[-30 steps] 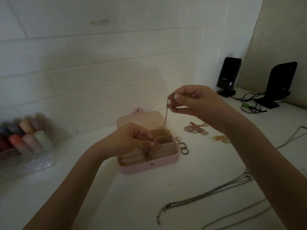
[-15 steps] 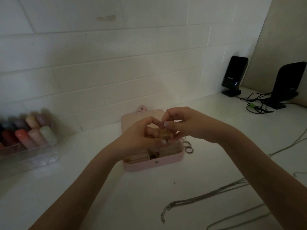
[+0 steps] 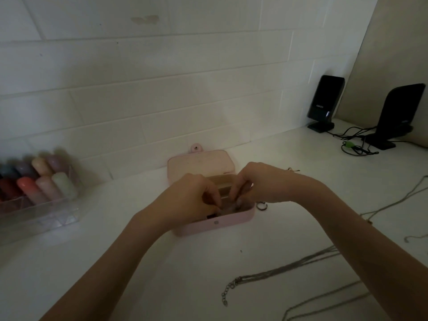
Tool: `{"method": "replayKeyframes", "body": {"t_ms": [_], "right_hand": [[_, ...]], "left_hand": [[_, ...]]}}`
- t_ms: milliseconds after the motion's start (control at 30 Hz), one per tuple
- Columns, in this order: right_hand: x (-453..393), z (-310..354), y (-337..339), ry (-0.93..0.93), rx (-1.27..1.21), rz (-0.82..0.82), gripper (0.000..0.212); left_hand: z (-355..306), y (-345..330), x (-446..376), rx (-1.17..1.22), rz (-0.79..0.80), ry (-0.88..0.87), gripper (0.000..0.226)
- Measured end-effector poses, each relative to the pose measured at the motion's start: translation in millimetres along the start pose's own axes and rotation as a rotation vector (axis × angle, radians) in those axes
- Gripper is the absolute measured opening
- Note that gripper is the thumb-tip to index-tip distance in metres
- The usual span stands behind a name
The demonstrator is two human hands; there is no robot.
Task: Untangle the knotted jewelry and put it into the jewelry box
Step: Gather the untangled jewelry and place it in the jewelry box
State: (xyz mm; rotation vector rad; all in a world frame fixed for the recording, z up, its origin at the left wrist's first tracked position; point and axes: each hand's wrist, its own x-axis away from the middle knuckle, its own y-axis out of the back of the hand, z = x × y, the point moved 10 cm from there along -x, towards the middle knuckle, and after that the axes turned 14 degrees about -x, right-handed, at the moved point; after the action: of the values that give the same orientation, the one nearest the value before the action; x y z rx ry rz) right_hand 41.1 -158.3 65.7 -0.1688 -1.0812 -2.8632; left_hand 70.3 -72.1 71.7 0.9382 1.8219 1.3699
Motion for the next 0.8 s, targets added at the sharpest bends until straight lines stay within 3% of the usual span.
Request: {"method": "replayKeyframes", "body": {"t_ms": [100,233,333,467,633,800], "right_hand": [[4.9,0.1,7.9,0.008,0.084,-0.029,0.022],[40.5,-12.7,50.9,-0.024,0.061,-0.167,0.016],[86.6,-56.4,72.7,-0.208,0.102,-0.155,0.013],[141.3,-120.4,60.4,-0.53,0.145,-0.047,0.027],[157.7,-131.6,58.5,-0.542,0.217,-0.178,0.021],[159.5,-131.7,56.2,-0.536,0.228,-0.194,0.017]], "left_hand": [[1.7,-9.8,-2.4,-0.072,0.034,-0.032,0.012],[-10.6,-1.8,-0.5,-0.012,-0.09,-0.069,0.009],[-42.5,3.3,7.0,0.02,-0.187,-0.226,0.014],[-65.4,-5.8,12.1,0.11,-0.238,-0.364,0.026],[-91.7,-6.9,21.0,0.103,-0.335,-0.462,0.013],[-93.0,-21.5,19.2,0.227,-0.264,-0.414,0.016]]}}
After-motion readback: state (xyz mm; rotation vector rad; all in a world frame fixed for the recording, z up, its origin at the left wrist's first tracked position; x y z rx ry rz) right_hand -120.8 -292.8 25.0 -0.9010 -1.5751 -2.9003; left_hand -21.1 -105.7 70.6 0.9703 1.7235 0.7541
